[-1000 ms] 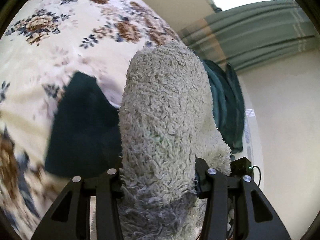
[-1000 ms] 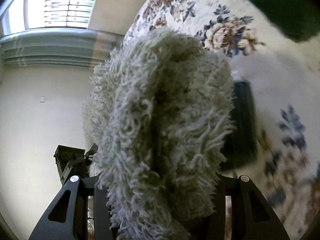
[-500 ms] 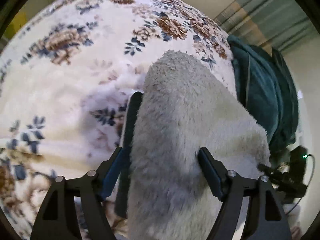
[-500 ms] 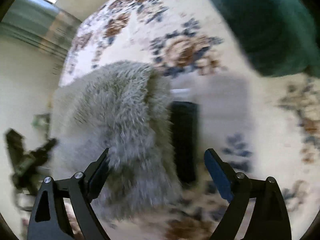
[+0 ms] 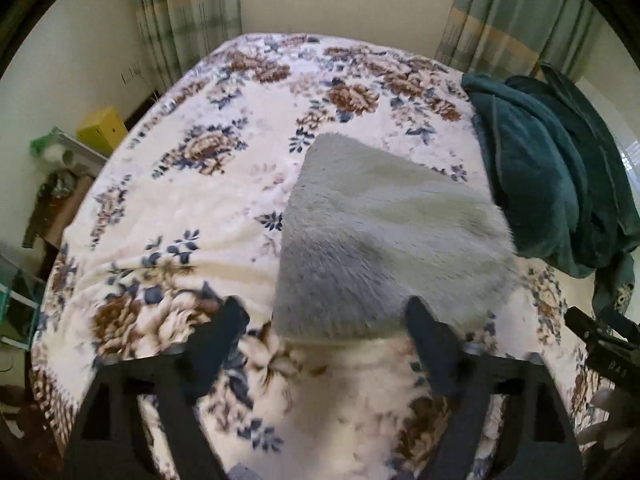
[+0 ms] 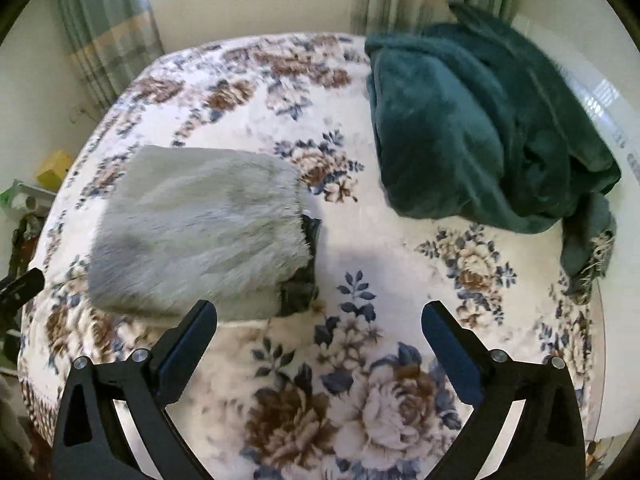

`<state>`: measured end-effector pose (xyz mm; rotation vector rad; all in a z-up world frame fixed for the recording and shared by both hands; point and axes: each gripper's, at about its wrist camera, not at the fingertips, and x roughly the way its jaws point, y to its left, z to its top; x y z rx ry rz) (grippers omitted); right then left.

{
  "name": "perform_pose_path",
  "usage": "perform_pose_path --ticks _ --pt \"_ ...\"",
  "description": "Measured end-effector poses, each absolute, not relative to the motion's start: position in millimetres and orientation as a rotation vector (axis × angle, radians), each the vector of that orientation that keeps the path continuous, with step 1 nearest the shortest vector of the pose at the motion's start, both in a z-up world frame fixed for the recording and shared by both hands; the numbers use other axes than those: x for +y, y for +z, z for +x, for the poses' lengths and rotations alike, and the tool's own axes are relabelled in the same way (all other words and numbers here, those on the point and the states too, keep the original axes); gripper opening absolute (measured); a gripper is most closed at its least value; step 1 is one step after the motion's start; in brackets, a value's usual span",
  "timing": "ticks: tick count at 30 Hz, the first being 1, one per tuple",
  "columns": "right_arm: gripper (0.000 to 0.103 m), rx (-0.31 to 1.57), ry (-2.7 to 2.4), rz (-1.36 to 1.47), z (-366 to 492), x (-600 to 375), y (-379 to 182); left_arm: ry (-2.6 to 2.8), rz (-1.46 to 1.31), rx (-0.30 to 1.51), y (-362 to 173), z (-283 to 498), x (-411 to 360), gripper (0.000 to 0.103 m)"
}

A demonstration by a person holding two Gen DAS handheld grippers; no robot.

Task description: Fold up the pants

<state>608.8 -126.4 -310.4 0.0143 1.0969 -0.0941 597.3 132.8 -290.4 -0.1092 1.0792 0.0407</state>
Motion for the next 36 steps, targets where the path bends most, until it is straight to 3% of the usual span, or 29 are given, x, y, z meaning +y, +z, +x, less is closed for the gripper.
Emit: perform_pose_path --ticks 12,25,36 --pt "0.103 0.916 -0.075 -0.018 432 -123 -146 0.022 -0.048 0.911 -159 470 93 0.097" --pt "0.103 0.753 -0.015 -0.041 258 -121 13 0.039 -0.058 0.771 -55 344 86 0.096" --pt "0.103 0.660 0.009 -0.010 147 -111 94 0.032 -0.051 0.677 -3 270 91 0.096"
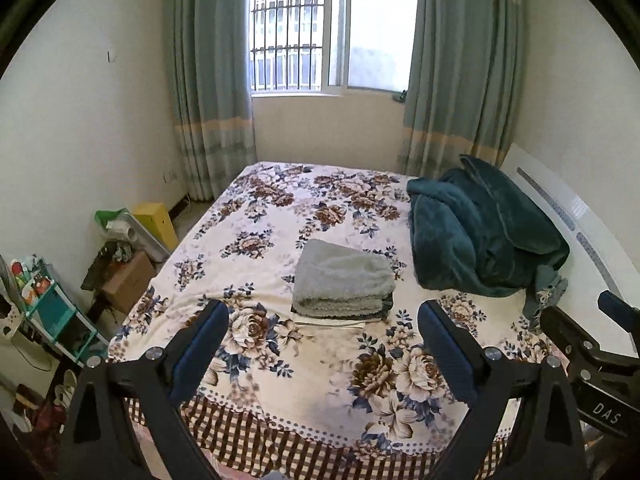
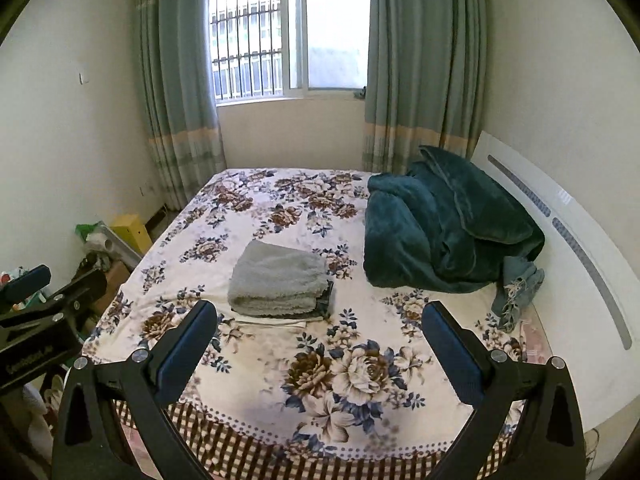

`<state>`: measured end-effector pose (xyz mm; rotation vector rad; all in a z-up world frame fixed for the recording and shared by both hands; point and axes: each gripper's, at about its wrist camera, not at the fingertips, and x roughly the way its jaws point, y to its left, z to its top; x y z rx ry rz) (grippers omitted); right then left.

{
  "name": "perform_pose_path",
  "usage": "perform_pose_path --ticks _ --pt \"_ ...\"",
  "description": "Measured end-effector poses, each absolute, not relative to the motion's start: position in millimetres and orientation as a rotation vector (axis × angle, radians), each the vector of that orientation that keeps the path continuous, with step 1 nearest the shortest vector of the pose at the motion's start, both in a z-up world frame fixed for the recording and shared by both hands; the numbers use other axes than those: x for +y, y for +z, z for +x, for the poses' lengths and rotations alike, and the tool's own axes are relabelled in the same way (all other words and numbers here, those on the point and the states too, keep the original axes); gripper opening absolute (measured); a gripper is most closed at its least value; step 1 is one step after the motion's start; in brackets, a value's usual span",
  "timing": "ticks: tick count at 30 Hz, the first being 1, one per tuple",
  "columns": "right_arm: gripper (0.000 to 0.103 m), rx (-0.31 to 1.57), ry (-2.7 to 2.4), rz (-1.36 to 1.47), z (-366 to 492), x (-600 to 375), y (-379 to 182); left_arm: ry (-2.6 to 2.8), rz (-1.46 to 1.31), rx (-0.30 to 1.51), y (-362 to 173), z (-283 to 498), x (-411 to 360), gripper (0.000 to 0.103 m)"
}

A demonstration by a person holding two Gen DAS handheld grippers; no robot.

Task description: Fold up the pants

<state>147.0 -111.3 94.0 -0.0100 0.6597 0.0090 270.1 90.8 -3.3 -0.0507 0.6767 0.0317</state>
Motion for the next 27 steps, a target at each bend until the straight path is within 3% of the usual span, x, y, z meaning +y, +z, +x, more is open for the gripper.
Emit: perform_pose_path --ticks 6,8,27 --pt "0.103 0.631 0.011 0.002 121 -110 115 0.020 -0.023 0.651 5 254 90 0.097" --pt "0.103 0.634 0.019 0.011 120 -109 118 0.014 -0.021 0.647 6 248 89 0.103" --pt "0.103 0.703 -0.008 -0.001 154 -110 94 0.063 -0.012 0.688 -6 248 90 0.103"
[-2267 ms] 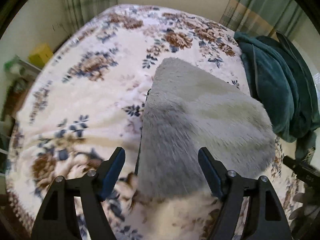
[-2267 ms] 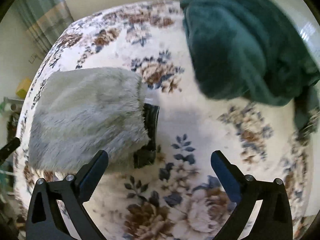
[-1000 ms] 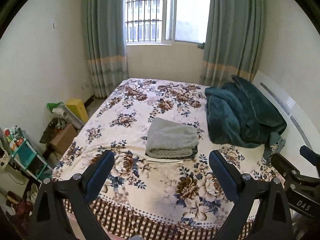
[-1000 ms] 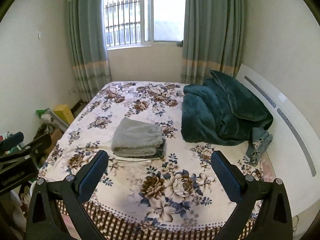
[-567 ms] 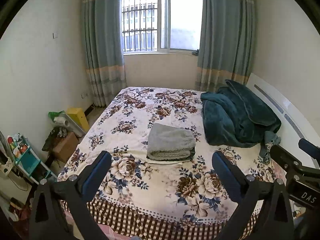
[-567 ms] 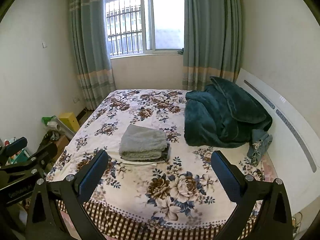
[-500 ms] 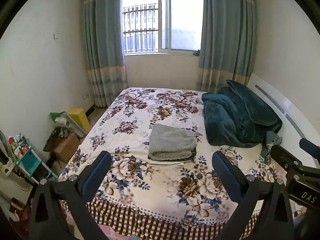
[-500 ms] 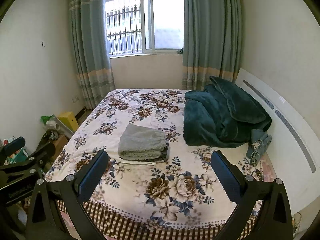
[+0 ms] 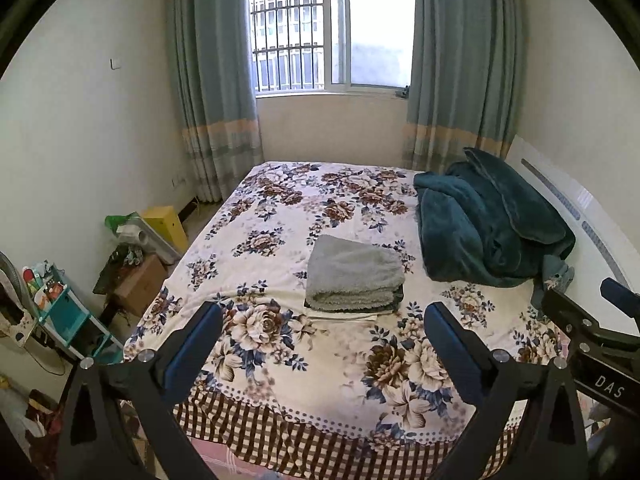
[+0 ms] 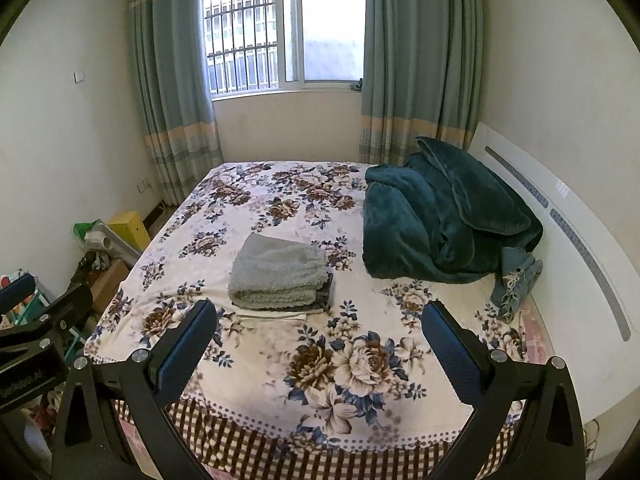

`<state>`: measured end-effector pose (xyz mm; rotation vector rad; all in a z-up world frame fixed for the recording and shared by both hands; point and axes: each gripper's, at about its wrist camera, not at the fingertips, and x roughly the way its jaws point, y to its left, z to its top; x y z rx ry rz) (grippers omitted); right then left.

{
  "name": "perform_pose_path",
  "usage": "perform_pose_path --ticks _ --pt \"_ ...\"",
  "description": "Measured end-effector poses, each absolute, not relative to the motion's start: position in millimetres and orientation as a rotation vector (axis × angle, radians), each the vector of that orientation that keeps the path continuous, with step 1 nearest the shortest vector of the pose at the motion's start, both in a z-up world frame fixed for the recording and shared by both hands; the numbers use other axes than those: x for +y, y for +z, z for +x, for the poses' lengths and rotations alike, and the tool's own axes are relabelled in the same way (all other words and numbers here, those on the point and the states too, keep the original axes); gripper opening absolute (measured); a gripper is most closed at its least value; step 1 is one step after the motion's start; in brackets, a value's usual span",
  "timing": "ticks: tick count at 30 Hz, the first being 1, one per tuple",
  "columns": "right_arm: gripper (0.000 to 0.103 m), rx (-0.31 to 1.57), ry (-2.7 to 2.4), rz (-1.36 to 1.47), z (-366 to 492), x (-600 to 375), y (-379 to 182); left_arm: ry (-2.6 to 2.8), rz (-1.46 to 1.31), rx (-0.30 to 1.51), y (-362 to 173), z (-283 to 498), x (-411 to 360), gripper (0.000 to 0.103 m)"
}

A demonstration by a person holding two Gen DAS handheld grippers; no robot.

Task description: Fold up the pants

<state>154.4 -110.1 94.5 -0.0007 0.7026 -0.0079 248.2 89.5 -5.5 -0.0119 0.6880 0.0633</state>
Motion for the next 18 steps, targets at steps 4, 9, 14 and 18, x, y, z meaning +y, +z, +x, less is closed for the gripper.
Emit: perform_pose_path --ticks 4,9,14,18 --pt "0.103 0.705 -0.010 -0.006 157.7 -110.5 93.3 0.061 -0.014 0.707 -9.1 249.6 90.9 0.103" --pt "0.103 0.705 -0.009 -0.007 160.0 -108.2 92.5 0.062 -0.016 0.710 -9.1 251.3 91.9 0.103" --pt "0.103 0.704 -0.011 -0.005 161.2 -108.3 92.6 0.064 -0.016 0.708 -7.6 253.4 94.3 0.103" --pt "0.103 0.705 -0.006 -0.005 164.4 -107.8 92.8 0.066 -0.013 0.707 -7.5 253.7 94.4 0.103"
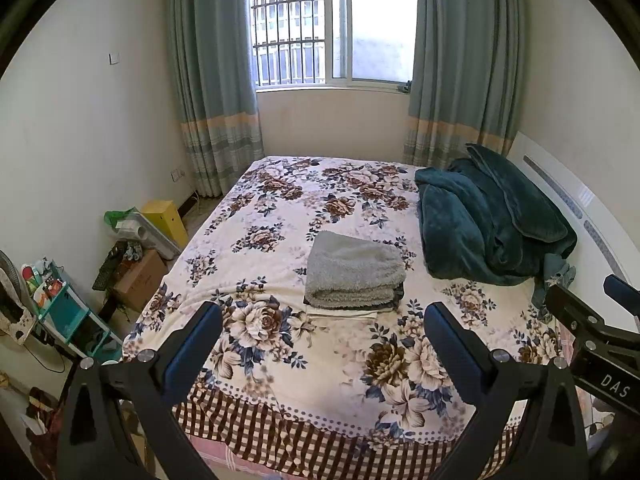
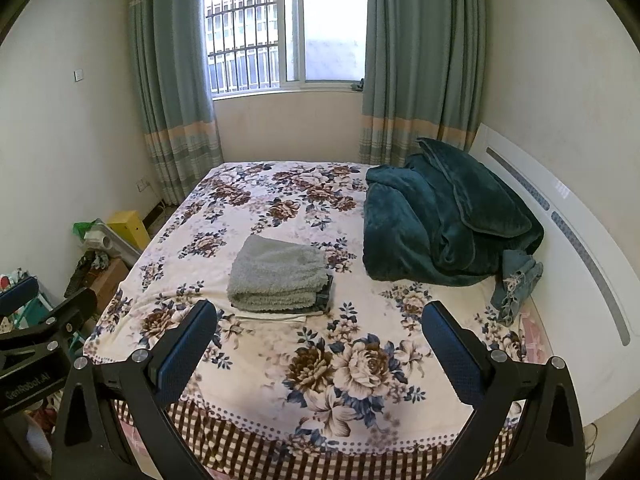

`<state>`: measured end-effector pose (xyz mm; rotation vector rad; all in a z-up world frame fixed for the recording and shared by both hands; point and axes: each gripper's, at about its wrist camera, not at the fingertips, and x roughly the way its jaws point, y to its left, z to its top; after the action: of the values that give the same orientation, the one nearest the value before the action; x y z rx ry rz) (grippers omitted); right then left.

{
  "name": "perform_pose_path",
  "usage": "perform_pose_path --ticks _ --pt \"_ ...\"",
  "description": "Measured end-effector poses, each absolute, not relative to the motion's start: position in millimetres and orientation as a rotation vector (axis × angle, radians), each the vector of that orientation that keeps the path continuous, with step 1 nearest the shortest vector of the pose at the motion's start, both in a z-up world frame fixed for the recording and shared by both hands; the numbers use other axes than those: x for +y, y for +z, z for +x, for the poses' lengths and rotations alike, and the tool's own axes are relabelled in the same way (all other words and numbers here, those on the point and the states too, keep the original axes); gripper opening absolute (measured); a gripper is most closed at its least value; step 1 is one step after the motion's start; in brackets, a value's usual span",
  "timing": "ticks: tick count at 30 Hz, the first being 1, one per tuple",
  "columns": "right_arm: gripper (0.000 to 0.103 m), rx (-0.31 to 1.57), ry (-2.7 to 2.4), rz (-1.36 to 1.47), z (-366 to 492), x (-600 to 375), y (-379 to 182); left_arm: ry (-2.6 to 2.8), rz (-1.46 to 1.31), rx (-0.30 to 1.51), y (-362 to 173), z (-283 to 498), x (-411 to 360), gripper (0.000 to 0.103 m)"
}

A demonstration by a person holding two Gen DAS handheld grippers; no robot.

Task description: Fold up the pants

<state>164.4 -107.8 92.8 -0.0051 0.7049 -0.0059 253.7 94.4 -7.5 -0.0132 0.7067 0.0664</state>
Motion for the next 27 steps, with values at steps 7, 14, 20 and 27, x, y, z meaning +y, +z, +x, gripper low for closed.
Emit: perform_pose_path --ticks 7,14,20,27 --pt "0.103 0.707 -0.005 -0.004 166.0 -107.6 92.4 0.066 -0.011 0.705 -6.2 256.5 95.5 0.103" --pt "0.103 0.708 -0.003 -0.008 168.6 -106.8 91.4 0.064 -0.009 0.706 -5.9 257.4 96.3 0.103" --pt "0.103 0.709 0.000 -0.003 168.0 -106.9 92.3 0.067 -0.014 0.703 -3.8 258.0 97.3 0.103" --pt "0.103 0.714 0.014 -0.003 169.2 -103.6 89.6 0.067 -0.011 0.702 -3.3 258.8 97.7 0.103"
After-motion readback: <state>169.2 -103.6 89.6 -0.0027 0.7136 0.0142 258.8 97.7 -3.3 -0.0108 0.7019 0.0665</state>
